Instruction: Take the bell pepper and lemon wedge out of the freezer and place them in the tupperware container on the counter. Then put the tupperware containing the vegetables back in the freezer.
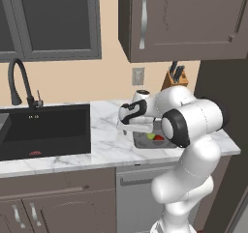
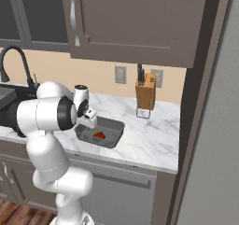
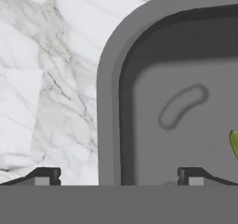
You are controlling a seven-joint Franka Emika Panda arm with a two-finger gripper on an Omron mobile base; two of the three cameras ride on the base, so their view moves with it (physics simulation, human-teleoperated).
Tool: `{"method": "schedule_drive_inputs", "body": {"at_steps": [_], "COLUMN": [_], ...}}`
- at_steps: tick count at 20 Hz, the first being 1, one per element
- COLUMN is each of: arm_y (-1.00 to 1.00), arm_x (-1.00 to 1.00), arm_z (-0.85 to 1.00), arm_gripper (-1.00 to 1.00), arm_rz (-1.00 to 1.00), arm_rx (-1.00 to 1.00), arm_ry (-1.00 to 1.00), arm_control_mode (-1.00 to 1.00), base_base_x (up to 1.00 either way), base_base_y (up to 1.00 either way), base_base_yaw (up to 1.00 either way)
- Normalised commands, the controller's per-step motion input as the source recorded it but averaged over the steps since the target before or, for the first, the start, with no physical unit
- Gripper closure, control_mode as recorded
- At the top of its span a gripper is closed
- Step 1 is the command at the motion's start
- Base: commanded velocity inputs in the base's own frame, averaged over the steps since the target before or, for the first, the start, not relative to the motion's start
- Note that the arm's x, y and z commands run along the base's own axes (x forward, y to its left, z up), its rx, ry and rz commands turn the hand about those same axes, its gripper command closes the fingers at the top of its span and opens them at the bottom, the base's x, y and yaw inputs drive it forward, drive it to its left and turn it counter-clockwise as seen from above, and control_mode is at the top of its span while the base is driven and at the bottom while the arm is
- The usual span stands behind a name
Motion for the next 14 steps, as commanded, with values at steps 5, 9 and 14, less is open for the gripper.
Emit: {"method": "schedule_drive_inputs", "body": {"at_steps": [5, 9, 14], "arm_y": [0.00, 0.00, 0.00], "arm_x": [0.00, 0.00, 0.00], "arm_z": [-0.18, -0.05, -0.02], "arm_gripper": [-1.00, 1.00, 1.00], "arm_rz": [-0.04, -0.04, -0.02], "arm_rx": [0.00, 0.00, 0.00], "arm_ry": [0.00, 0.00, 0.01], "arm_control_mode": [-1.00, -1.00, -1.00], "base_base_x": [0.00, 0.00, 0.00], "base_base_y": [0.00, 0.00, 0.00], "base_base_yaw": [0.00, 0.00, 0.00]}}
